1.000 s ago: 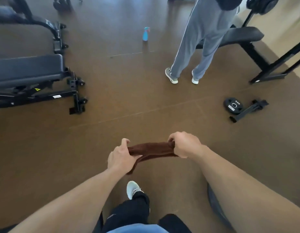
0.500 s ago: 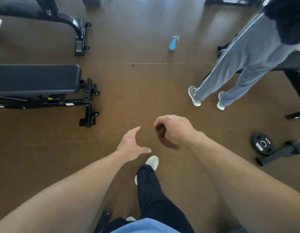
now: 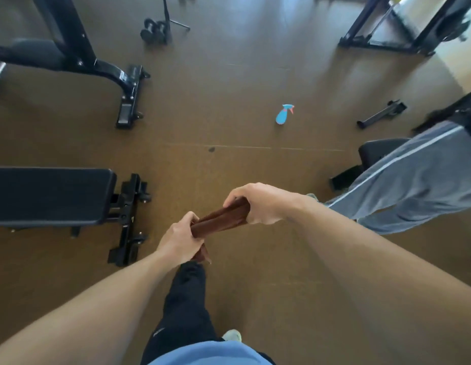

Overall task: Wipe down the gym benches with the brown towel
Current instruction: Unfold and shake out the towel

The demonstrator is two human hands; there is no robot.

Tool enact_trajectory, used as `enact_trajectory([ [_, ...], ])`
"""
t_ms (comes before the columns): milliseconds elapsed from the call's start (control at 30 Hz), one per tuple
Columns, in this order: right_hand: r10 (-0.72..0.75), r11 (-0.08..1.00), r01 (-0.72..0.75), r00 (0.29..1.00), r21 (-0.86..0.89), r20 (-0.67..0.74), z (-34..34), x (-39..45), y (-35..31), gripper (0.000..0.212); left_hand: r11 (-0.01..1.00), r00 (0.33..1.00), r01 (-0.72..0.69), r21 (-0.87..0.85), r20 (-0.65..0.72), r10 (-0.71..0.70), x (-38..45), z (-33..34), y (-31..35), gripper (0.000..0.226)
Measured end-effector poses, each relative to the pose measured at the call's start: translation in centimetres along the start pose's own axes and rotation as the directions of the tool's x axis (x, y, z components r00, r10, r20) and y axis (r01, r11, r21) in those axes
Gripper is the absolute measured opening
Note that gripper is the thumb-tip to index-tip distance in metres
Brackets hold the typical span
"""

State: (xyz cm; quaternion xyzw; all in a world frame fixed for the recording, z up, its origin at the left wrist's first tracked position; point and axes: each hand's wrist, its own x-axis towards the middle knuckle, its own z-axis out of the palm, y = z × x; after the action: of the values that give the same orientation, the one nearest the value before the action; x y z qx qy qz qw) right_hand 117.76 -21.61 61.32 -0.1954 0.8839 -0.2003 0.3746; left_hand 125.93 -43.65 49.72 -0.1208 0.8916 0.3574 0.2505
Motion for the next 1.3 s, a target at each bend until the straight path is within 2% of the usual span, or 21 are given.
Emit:
enact_trajectory([
  [100, 0.108, 0.994, -0.108, 0.994, -0.022, 0.014, -4.6, 6.2, 4.6, 0.059, 0.988, 0.990, -0.040, 0.148, 0.141, 0.019, 8.2, -4.1, 2.1, 0.032],
  [200, 0.234, 0.967, -0.230, 0.972, 0.112, -0.025, -8.7, 11.1, 8.5, 0.056, 0.914, 0.958, -0.139, 0.381, 0.286, 0.027, 16.5, -8.3, 4.6, 0.035],
  [333, 0.390, 0.822, -0.306, 0.917, 0.481, -0.084, -14.9, 15.3, 13.0, 0.050, 0.969, 0.933, -0.014, 0.246, 0.351, -0.076, 26.7, -12.6, 10.4, 0.025],
  [467, 0.574, 0.580, -0.224, 0.795, 0.783, -0.198, -19.5, 19.6, 17.9, 0.050, 0.991, 0.901, 0.041, 0.124, 0.423, -0.090, 35.9, -15.1, 18.3, 0.030],
  [567, 0.648, 0.407, -0.155, 0.744, 0.900, -0.165, -22.8, 22.8, 22.4, 0.050, 0.994, 0.887, 0.101, 0.030, 0.451, -0.103, 42.6, -15.7, 23.6, 0.041],
  [667, 0.683, 0.290, -0.123, 0.722, 0.949, -0.115, -26.5, 25.7, 26.8, 0.049, 0.979, 0.892, 0.171, -0.108, 0.440, -0.107, 48.8, -15.8, 28.7, 0.042],
  [767, 0.711, 0.255, -0.137, 0.697, 0.957, -0.090, -30.4, 28.6, 30.5, 0.046, 0.941, 0.890, 0.251, -0.227, 0.436, -0.132, 54.0, -16.1, 34.0, 0.039],
  [933, 0.752, 0.233, -0.141, 0.654, 0.962, -0.086, -37.3, 32.8, 34.9, 0.036, 0.977, 0.960, 0.133, -0.168, 0.265, -0.085, 63.3, -17.0, 41.5, 0.039],
  [1067, 0.813, 0.154, -0.158, 0.581, 0.975, -0.034, -41.5, 36.4, 38.6, 0.025, 0.950, 0.968, 0.138, -0.282, 0.243, -0.068, 70.2, -17.3, 47.1, 0.046],
  [1167, 0.843, 0.033, -0.152, 0.535, 0.988, 0.054, -44.1, 39.5, 41.3, 0.024, 0.960, 0.964, 0.101, -0.261, 0.266, -0.029, 76.0, -17.2, 50.6, 0.051],
  [1233, 0.834, -0.090, -0.103, 0.536, 0.991, 0.132, -45.9, 41.7, 43.0, 0.027, 0.974, 0.960, 0.055, -0.222, 0.280, 0.009, 80.1, -16.9, 53.1, 0.052],
  [1300, 0.850, -0.163, -0.040, 0.502, 0.986, 0.161, -47.6, 43.8, 44.5, 0.030, 0.985, 0.949, 0.024, -0.170, 0.315, 0.031, 84.3, -16.4, 55.6, 0.052],
])
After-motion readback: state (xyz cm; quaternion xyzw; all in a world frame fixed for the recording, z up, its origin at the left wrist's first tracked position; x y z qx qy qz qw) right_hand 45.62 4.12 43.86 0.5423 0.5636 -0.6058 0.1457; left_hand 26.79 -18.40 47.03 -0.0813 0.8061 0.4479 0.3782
